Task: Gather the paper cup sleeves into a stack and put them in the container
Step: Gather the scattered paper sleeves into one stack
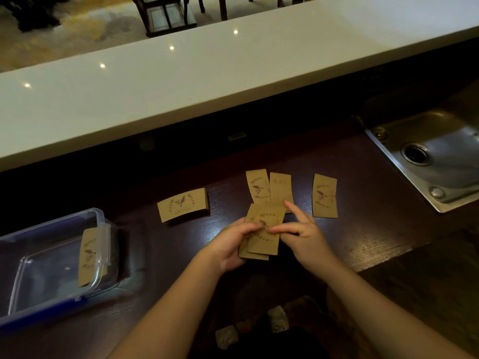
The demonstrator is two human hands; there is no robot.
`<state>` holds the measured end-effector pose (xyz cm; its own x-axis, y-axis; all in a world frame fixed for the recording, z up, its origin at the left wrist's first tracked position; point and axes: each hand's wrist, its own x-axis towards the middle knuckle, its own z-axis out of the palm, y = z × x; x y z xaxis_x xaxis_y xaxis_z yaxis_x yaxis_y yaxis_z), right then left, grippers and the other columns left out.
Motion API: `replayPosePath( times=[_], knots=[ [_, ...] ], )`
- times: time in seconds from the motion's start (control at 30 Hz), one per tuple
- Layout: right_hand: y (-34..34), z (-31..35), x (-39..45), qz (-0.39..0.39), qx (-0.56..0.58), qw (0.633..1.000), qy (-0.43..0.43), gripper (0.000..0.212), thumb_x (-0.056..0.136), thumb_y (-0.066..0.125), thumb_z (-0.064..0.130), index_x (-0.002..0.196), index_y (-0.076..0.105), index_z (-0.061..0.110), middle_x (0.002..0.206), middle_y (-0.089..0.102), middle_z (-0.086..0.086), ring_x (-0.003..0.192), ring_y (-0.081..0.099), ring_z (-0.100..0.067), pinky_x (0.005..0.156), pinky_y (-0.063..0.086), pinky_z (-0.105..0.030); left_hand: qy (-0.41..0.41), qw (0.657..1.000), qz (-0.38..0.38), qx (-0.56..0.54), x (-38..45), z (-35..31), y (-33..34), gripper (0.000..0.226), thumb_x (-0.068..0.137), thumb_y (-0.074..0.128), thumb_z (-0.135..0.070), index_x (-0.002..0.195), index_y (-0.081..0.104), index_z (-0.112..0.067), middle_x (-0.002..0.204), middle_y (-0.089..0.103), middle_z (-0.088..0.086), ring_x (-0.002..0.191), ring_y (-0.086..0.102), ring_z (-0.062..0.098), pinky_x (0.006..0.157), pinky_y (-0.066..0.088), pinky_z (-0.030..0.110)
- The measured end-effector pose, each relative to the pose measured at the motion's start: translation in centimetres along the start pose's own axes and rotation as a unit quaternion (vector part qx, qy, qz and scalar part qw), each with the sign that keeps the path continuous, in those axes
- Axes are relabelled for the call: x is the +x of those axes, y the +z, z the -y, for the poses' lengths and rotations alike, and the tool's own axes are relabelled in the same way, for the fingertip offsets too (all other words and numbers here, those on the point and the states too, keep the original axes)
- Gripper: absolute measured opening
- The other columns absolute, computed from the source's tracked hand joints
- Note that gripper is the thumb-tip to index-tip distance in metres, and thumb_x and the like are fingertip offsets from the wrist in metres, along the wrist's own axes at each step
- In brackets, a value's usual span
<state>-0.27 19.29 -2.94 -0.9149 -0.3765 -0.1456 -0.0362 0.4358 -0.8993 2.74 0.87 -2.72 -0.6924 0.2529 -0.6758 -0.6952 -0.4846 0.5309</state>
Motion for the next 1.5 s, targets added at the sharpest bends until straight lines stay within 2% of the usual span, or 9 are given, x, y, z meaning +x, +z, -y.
replayPosePath(
  times=[0.13, 0.3, 0.53, 0.77, 0.87, 1.07, 1.23, 1.4, 1.5],
  knots=[
    [0.4, -0.5, 1.1, 0.048, 0.027, 0.998, 0.023, 0.057, 0.085, 0.056, -0.002, 0.078, 0.074, 0.052, 0.148, 0.036, 0.018, 0.137, 0.03, -0.007, 0.114, 0.026, -0.032, 0.024, 0.999, -0.013, 0.018, 0.0, 0.3, -0.7, 0.033, 0.088, 0.054, -0.002, 0.118, 0.062, -0.014, 0.101, 0.074, 0.012, 0.09, 0.071, 0.026, 0.07, 0.058, 0.039],
    [-0.1, -0.6, 4.8, -0.164, -0.089, 0.974, 0.126, 0.037, 0.091, 0.058, 0.022, 0.127, 0.061, 0.012, 0.133, 0.048, -0.008, 0.119, 0.051, -0.025, 0.085, 0.037, -0.022, 0.025, 0.999, -0.043, -0.01, -0.4, 0.8, -2.1, 0.036, 0.087, 0.058, -0.003, 0.12, 0.062, -0.015, 0.11, 0.072, 0.018, 0.098, 0.069, 0.032, 0.071, 0.058, 0.044],
    [2.2, 0.2, 7.6, -0.086, -0.317, 0.93, 0.166, 0.075, 0.078, 0.067, 0.056, 0.127, 0.048, 0.003, 0.127, 0.044, -0.015, 0.119, 0.042, -0.033, 0.092, 0.044, -0.04, 0.056, 0.995, -0.077, -0.024, -1.1, 0.3, -2.7, 0.034, 0.089, 0.052, 0.001, 0.12, 0.059, -0.011, 0.093, 0.077, 0.013, 0.084, 0.073, 0.028, 0.062, 0.06, 0.039],
    [-0.7, 1.1, 7.6, -0.11, -0.364, 0.918, 0.112, 0.032, 0.091, 0.049, 0.032, 0.102, 0.064, 0.005, 0.104, 0.065, -0.018, 0.09, 0.06, -0.036, 0.067, 0.044, -0.037, 0.064, 0.994, -0.086, -0.021, -1.7, 0.0, -3.1, 0.034, 0.09, 0.051, -0.001, 0.122, 0.058, -0.012, 0.095, 0.077, 0.013, 0.088, 0.072, 0.029, 0.064, 0.059, 0.04],
    [-4.9, 1.9, 7.8, -0.163, -0.218, 0.958, 0.095, 0.024, 0.089, 0.05, 0.018, 0.104, 0.068, 0.01, 0.098, 0.069, -0.014, 0.088, 0.062, -0.031, 0.067, 0.041, -0.033, 0.057, 0.993, -0.094, -0.029, -1.8, -0.3, -3.1, 0.036, 0.09, 0.051, -0.002, 0.124, 0.057, -0.012, 0.103, 0.073, 0.016, 0.094, 0.07, 0.032, 0.067, 0.058, 0.043],
    [-9.9, 4.5, 7.0, 0.106, 0.079, 0.986, 0.105, 0.033, 0.08, 0.058, -0.003, 0.109, 0.057, 0.011, 0.055, 0.06, 0.011, 0.051, 0.057, 0.002, 0.051, 0.046, -0.019, 0.024, 0.998, -0.051, -0.023, -1.5, -1.2, -2.4, 0.038, 0.091, 0.047, -0.003, 0.124, 0.057, -0.019, 0.109, 0.072, 0.019, 0.098, 0.07, 0.035, 0.071, 0.058, 0.045],
    [-8.7, 6.3, 6.3, 0.277, 0.057, 0.95, 0.13, 0.032, 0.081, 0.055, -0.006, 0.101, 0.073, 0.013, 0.088, 0.074, 0.001, 0.079, 0.071, -0.011, 0.065, 0.054, -0.02, 0.0, 1.0, 0.019, 0.0, -1.2, -1.6, -1.0, 0.043, 0.089, 0.042, -0.006, 0.121, 0.062, -0.027, 0.111, 0.072, 0.012, 0.097, 0.068, 0.032, 0.074, 0.058, 0.047],
    [-5.0, 6.4, 6.3, 0.281, -0.062, 0.955, 0.066, 0.058, 0.079, 0.062, -0.003, 0.131, 0.057, 0.021, 0.096, 0.061, 0.004, 0.076, 0.06, -0.011, 0.07, 0.049, -0.024, -0.015, 0.997, 0.068, 0.02, -1.4, -1.4, 0.4, 0.033, 0.091, 0.049, -0.023, 0.121, 0.063, -0.022, 0.111, 0.072, 0.012, 0.099, 0.068, 0.026, 0.081, 0.056, 0.042],
    [-3.3, 5.2, 6.4, 0.197, -0.064, 0.977, 0.044, 0.06, 0.079, 0.067, 0.0, 0.133, 0.054, 0.021, 0.097, 0.058, 0.003, 0.076, 0.058, -0.012, 0.071, 0.052, -0.031, 0.012, 0.997, 0.063, 0.046, -1.4, -1.0, 0.2, 0.044, 0.087, 0.057, -0.007, 0.128, 0.055, -0.021, 0.113, 0.071, 0.014, 0.1, 0.069, 0.028, 0.076, 0.059, 0.04]
  ],
)
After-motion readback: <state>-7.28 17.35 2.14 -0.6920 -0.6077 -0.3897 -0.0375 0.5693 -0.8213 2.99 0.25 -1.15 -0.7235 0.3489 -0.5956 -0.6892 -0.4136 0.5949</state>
